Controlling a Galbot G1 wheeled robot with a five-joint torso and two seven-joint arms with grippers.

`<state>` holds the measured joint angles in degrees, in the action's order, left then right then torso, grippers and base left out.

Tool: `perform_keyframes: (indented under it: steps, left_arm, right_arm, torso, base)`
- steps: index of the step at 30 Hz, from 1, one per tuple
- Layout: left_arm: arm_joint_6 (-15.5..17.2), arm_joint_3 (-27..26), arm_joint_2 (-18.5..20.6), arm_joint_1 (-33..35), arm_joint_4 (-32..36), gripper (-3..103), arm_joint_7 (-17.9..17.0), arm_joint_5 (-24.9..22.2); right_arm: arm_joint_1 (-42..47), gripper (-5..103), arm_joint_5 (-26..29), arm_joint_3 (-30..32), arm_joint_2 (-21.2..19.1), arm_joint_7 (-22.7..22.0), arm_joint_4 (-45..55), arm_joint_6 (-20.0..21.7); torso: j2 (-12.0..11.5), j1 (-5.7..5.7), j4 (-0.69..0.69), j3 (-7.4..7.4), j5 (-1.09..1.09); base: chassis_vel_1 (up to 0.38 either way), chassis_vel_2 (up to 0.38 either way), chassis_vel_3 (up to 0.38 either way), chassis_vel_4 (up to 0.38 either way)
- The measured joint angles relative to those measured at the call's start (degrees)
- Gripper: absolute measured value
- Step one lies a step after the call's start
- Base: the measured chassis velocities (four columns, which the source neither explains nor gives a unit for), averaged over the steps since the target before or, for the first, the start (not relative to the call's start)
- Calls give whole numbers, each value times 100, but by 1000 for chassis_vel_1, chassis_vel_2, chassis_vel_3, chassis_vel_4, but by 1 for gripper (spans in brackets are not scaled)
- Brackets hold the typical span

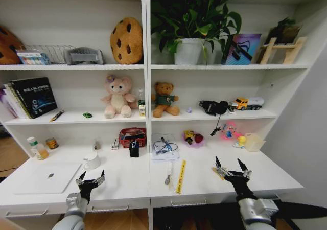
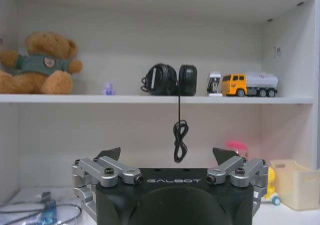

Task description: Organize the objects on the table.

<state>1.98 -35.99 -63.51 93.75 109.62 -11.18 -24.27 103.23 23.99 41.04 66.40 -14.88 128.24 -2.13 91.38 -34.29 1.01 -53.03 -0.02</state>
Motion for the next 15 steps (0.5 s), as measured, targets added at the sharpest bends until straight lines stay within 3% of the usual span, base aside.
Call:
perform_keyframes:
  steps: [2, 8, 15]
  left_arm:
    - [-10, 16, -2, 15, 12, 100, 8, 17]
    - [-28, 38, -18, 9, -18, 100, 22, 26]
    - [-41, 45, -14, -20, -94, 100, 44, 36]
  right_arm:
    - [-110, 100, 132, 101, -91, -8, -206, 294]
    - [-391, 100, 289, 326, -303, 64, -864, 570]
    - [-558, 100, 350, 516, -473, 404, -1750, 529]
  torso:
    - [0, 0, -1, 0, 3]
    - [0, 0, -1, 0, 2]
    - [0, -1, 1, 0, 3]
  base:
    - [53, 61, -49, -73]
    - [47, 59, -39, -40]
    - [0, 0, 0, 0]
